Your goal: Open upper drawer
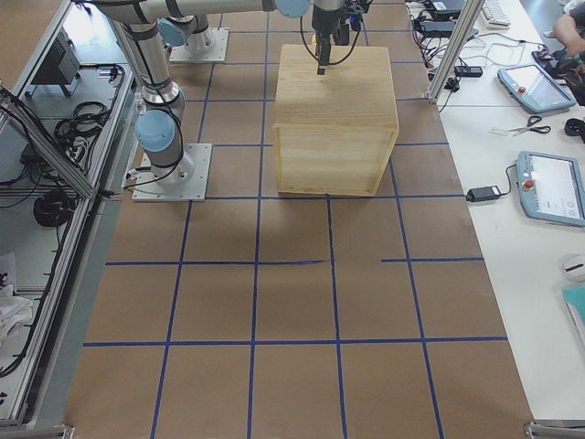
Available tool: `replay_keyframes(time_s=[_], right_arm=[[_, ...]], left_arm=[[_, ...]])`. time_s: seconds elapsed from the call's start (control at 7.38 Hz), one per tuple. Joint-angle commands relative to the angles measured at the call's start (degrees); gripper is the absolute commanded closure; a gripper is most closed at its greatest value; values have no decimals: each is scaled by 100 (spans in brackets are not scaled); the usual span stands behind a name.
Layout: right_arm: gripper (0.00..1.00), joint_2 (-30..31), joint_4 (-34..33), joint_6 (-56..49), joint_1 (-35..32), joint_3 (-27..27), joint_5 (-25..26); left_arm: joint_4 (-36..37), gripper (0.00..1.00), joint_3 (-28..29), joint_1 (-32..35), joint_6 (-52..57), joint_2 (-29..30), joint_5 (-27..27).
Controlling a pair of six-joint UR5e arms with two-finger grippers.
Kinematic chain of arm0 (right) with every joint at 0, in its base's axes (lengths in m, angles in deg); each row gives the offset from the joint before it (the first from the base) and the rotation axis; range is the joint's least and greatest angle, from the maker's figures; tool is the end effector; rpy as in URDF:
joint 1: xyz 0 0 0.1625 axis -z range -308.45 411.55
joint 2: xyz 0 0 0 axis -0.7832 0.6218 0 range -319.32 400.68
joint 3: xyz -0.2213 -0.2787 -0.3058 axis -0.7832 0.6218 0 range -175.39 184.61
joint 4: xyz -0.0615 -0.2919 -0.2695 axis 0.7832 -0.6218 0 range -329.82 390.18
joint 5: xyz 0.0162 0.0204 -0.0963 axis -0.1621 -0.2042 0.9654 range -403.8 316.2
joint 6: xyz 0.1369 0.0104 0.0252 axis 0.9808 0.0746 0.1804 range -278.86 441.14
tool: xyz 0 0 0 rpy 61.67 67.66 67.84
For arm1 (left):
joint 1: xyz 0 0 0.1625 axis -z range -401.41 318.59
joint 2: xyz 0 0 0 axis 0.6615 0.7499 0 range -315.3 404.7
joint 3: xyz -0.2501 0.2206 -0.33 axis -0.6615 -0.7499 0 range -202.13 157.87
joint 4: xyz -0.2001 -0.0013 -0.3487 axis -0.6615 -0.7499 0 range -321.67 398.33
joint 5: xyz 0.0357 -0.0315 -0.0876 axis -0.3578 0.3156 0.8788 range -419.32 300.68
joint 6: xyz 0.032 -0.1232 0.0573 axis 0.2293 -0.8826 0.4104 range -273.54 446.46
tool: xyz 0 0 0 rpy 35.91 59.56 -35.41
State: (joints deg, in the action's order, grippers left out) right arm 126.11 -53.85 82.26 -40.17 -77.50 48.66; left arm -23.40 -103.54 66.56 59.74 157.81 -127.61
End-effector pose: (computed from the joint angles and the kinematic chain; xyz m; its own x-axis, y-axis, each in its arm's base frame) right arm 0.1426 -0.5051 0.5083 -0.9990 -0.0126 0.0438 -0.0106 0.9989 0.0453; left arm -0.3855 -0.5887 0.3967 -0.8999 -0.0848 0.4279 -0.1175 0.9918 -0.0506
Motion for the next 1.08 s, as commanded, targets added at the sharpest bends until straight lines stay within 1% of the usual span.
replay_keyframes(time_s=[0.0,0.95], right_arm=[[0,0,0,-7,-3,2,0],[0,0,0,2,-3,1,0]], left_arm=[[20,0,-85,-4,27,18,17],[65,0,-103,93,36,53,9]])
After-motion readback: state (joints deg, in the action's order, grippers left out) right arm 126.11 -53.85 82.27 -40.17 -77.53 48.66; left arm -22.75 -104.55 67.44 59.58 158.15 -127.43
